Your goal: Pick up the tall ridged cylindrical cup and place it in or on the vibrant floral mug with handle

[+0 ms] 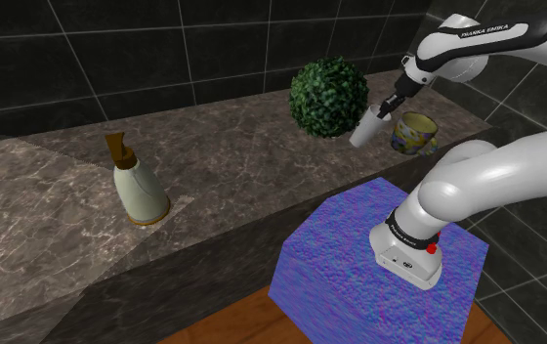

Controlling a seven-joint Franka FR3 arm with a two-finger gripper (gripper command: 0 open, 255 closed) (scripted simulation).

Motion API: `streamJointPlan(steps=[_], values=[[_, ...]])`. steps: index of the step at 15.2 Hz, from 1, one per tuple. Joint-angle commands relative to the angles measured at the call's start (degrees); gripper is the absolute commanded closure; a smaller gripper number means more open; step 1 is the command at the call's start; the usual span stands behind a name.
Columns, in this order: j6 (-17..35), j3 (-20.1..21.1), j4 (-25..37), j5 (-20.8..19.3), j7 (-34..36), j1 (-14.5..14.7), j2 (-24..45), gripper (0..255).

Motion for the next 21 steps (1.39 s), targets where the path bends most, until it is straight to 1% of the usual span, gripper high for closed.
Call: streamJointPlan(steps=[1,10,21], values=[[-1.76,0.98,0.72,-0.05,0.52,-0.45,-1.02,255],[-9.67,4.84,5.11,0.50,2.47,-1.49,-4.59,255],[-18.48,8.47,11.68,1.85,4.22,-1.52,-6.91,255]])
